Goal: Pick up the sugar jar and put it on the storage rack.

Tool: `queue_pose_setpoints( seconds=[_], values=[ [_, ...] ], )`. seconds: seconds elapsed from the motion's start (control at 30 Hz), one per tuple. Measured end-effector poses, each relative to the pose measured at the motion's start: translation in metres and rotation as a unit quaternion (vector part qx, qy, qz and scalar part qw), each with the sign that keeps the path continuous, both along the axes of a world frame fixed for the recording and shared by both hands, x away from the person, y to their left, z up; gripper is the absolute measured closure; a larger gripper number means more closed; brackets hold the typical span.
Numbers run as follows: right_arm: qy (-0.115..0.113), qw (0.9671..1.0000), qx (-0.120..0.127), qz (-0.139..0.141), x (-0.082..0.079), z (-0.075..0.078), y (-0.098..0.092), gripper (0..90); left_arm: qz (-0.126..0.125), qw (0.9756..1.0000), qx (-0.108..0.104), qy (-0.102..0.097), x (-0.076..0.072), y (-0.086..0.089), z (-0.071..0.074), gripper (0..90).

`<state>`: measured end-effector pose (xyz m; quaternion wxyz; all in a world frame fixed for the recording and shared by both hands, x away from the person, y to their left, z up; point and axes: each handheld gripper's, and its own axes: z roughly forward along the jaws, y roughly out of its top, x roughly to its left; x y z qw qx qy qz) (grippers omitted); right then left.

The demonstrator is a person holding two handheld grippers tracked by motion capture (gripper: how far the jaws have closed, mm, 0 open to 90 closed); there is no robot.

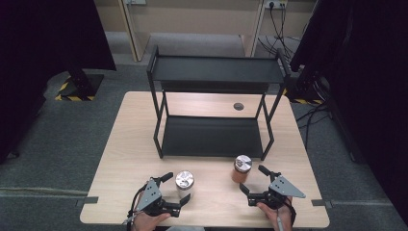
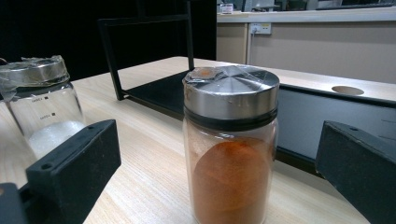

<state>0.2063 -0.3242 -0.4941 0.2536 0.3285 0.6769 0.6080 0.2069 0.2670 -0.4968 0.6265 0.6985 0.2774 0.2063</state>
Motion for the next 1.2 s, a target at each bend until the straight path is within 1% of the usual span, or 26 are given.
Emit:
queue_pose_setpoints(
  seconds=[0.1, 0.43, 0.53, 0.6, 0.63, 0.7, 0.83, 0.9, 0.97, 1.0, 1.07, 1.13, 1.2],
  values=[
    [0.002, 1.0, 0.001, 0.002, 0.0, 0.0, 0.0, 0.4, 0.002, 1.0, 0.007, -0.001, 0.001, -0.004, 0.001, 1.5],
    [0.002, 1.0, 0.002, 0.002, 0.0, -0.001, 0.0, 0.4, 0.016, 0.9998, 0.015, 0.001, 0.0, -0.011, 0.003, 1.7],
    [0.001, 1.0, 0.003, 0.003, 0.0, -0.001, 0.0, 0.4, 0.015, 0.9996, 0.022, 0.003, 0.0, -0.013, 0.005, 3.1],
    [0.002, 1.0, 0.004, 0.003, 0.001, -0.001, 0.0, 0.4, 0.018, 0.9994, 0.028, 0.005, 0.0, -0.015, 0.007, 6.2],
    [0.002, 1.0, 0.004, 0.003, 0.001, -0.001, 0.0, 0.4, 0.02, 0.9993, 0.031, 0.01, 0.0, -0.016, 0.009, 6.2],
    [0.002, 1.0, 0.004, 0.003, 0.001, -0.001, 0.0, 0.4, 0.021, 0.9992, 0.032, 0.016, 0.001, -0.017, 0.01, 8.8],
    [0.003, 1.0, 0.004, 0.003, 0.001, -0.001, 0.0, 0.4, 0.023, 0.9988, 0.039, 0.018, 0.002, -0.021, 0.012, 12.1],
    [0.003, 1.0, 0.005, 0.004, 0.001, -0.001, 0.0, 0.4, 0.021, 0.9983, 0.052, 0.017, 0.003, -0.023, 0.015, 17.8],
    [0.003, 1.0, 0.005, 0.004, 0.002, -0.002, 0.0, 0.4, 0.023, 0.9981, 0.055, 0.018, 0.003, -0.024, 0.016, 20.8],
    [0.003, 1.0, 0.005, 0.004, 0.002, -0.002, 0.0, 0.4, 0.023, 0.9979, 0.057, 0.02, 0.003, -0.024, 0.017, 20.8],
    [0.004, 1.0, 0.006, 0.004, 0.002, -0.002, 0.0, 0.4, 0.024, 0.9975, 0.062, 0.023, 0.004, -0.025, 0.019, 25.8],
    [0.003, 1.0, 0.006, 0.005, 0.002, -0.002, 0.0, 0.4, 0.018, 0.9976, 0.061, 0.03, 0.006, -0.023, 0.02, 29.5],
    [0.004, 1.0, 0.006, 0.005, 0.002, -0.002, 0.0, 0.4, 0.019, 0.9974, 0.061, 0.032, 0.006, -0.023, 0.02, 30.1]
  ],
)
